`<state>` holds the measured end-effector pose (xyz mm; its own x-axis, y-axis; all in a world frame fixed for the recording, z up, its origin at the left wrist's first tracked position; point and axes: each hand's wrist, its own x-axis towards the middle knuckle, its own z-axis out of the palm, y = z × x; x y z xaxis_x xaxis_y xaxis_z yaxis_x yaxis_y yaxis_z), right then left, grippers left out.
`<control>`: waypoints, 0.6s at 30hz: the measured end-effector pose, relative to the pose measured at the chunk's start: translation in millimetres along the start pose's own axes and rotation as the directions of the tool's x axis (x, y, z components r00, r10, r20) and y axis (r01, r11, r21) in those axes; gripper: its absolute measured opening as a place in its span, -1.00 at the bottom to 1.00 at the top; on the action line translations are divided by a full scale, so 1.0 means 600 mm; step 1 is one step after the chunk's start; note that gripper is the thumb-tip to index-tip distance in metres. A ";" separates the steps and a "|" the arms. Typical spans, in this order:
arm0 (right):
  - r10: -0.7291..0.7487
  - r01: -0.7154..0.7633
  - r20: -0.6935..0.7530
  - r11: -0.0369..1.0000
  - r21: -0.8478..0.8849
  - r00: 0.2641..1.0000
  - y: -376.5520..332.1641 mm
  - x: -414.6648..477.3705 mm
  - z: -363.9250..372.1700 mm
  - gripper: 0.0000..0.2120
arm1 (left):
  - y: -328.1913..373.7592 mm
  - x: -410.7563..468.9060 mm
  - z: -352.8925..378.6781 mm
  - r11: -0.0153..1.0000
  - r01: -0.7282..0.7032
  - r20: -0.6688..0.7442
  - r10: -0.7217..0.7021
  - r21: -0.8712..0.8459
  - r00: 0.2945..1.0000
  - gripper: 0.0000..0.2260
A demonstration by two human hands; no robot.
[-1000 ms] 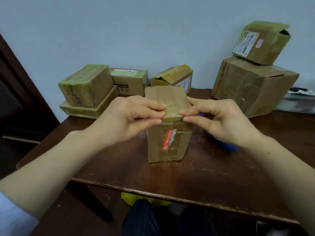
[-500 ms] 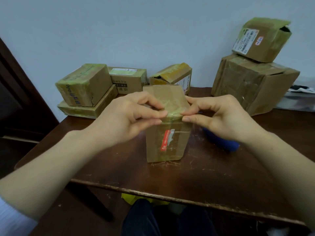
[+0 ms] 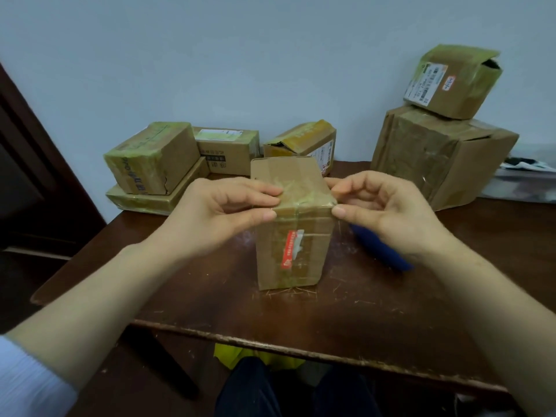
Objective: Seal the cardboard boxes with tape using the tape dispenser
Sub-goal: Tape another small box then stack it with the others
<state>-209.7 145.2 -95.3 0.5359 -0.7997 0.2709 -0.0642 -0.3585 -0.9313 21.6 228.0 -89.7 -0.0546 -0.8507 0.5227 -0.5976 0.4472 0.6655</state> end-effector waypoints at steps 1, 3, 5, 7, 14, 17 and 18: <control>0.061 -0.060 -0.013 0.996 0.068 0.998 0.008 -0.008 0.008 -0.57 | -0.001 -0.003 0.004 1.000 0.012 -0.044 -0.012 -0.003 0.999 -0.72; 0.219 -0.219 0.006 0.975 -0.026 0.976 0.028 -0.017 0.035 -0.03 | 0.000 -0.007 0.014 0.999 0.031 -0.122 -0.029 0.015 0.992 -0.72; 0.288 -0.271 0.025 0.926 -0.262 0.957 0.035 -0.020 0.073 0.37 | 0.007 -0.007 0.021 0.998 0.070 -0.209 -0.069 -0.002 0.975 -0.76; 0.280 -0.271 -0.031 0.886 -0.377 0.960 0.026 -0.008 0.099 0.51 | 0.016 -0.004 0.025 0.992 0.120 -0.313 -0.126 -0.039 0.941 -0.82; 0.138 0.059 0.164 0.562 -0.825 0.977 -0.062 0.083 0.110 0.29 | 0.013 -0.018 -0.003 0.828 0.363 -0.427 -0.539 -0.427 0.726 -0.95; 0.258 0.214 0.358 0.454 -0.865 0.898 -0.070 0.099 0.114 -0.09 | -0.004 -0.040 -0.007 0.732 0.600 -0.285 -0.680 -0.324 0.676 -0.89; 0.288 0.240 0.404 0.469 -0.850 0.868 -0.063 0.099 0.117 -0.21 | -0.014 -0.048 -0.008 0.725 0.676 -0.254 -0.684 -0.132 0.684 -0.88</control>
<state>-116.5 145.1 -61.0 0.7869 -0.6029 -0.1312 -0.6170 -0.7696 -0.1644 32.1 250.0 -107.5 0.5744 -0.8177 0.0381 -0.3645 -0.2139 0.9063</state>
